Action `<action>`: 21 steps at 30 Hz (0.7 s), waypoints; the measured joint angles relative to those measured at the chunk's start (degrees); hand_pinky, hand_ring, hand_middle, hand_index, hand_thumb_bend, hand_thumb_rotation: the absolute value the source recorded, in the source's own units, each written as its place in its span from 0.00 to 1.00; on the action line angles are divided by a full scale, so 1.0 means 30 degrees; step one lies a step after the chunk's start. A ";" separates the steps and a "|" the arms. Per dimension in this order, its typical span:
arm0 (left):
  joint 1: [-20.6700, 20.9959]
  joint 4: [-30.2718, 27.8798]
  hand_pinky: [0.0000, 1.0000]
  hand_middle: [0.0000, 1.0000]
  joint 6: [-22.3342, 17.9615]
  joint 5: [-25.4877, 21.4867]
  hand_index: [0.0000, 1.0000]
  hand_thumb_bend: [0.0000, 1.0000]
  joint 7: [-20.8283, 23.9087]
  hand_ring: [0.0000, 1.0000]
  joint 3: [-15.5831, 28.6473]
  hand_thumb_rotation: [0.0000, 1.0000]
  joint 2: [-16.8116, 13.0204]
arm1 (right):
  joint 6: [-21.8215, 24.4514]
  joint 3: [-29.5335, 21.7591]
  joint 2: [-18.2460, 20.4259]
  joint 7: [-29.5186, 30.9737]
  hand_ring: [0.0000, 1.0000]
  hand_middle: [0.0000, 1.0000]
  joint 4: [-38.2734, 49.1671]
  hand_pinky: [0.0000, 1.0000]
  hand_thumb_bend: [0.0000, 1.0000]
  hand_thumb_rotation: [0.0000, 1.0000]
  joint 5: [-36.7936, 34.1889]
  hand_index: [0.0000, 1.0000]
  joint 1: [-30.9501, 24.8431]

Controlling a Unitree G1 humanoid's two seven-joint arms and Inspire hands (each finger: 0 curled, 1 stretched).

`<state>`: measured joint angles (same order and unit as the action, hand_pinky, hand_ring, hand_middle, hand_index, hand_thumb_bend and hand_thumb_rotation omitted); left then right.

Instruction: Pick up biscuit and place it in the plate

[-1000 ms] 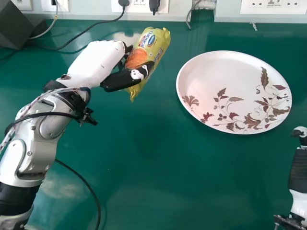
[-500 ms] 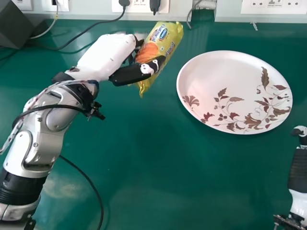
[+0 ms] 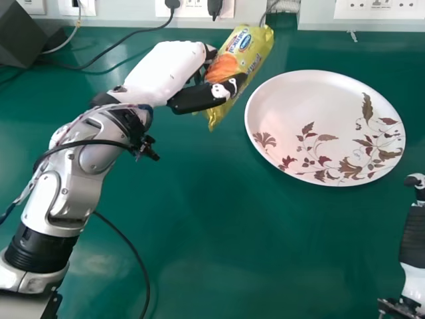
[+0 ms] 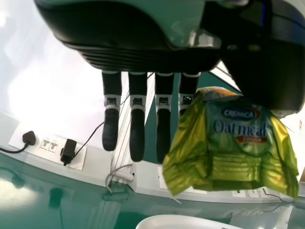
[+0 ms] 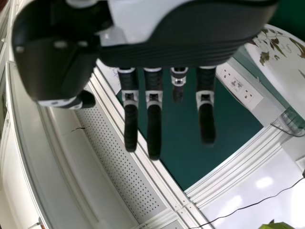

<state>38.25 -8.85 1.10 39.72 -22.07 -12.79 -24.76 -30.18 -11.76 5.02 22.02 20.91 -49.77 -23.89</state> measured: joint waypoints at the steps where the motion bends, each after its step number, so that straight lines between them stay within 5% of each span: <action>1: 0.0153 0.0184 0.39 0.50 -0.0004 0.0008 0.50 0.50 0.0007 0.43 -0.0010 0.00 0.0067 | -0.0010 0.0001 0.0000 0.0034 0.29 0.47 -0.0014 0.21 0.52 0.00 -0.0046 0.49 0.0002; 21: 0.2005 0.1432 0.38 0.50 0.0210 -0.0118 0.52 0.50 -0.0097 0.42 -0.0903 0.00 0.1469 | -0.0518 0.0207 -0.0025 0.0066 0.33 0.41 -0.0244 0.25 0.52 0.00 0.0201 0.52 0.0053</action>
<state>44.27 -4.55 1.73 39.37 -22.36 -15.50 -20.35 -31.73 -11.14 4.95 22.22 20.18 -49.17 -23.73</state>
